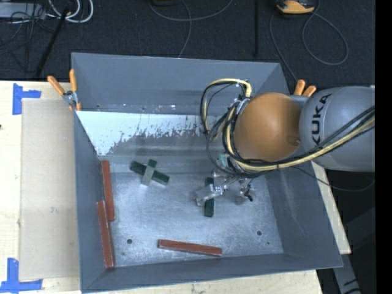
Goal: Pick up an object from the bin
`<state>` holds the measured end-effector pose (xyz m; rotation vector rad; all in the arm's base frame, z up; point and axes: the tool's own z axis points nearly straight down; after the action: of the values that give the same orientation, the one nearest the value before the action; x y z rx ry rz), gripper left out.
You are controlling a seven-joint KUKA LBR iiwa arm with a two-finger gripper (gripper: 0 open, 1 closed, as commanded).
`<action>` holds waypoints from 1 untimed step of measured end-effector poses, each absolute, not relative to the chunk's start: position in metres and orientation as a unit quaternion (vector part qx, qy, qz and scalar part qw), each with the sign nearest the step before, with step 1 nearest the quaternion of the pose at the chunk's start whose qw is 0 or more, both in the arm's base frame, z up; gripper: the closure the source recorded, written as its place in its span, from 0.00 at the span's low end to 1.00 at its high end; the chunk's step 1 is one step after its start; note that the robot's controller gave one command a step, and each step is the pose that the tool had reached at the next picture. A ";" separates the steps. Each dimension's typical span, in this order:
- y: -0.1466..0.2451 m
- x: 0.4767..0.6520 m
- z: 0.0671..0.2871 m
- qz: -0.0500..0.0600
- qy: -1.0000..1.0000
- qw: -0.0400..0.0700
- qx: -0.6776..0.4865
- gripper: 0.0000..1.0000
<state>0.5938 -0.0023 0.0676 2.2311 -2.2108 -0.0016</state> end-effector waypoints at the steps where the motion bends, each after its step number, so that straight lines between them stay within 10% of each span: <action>1: 0.000 0.594 0.070 -0.002 -0.705 -0.001 0.710 1.00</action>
Offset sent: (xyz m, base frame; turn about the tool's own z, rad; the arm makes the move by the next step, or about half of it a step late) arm 0.0000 0.0000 0.0000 0.0000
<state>0.5935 0.0005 0.0698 2.2304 -2.2141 -0.0054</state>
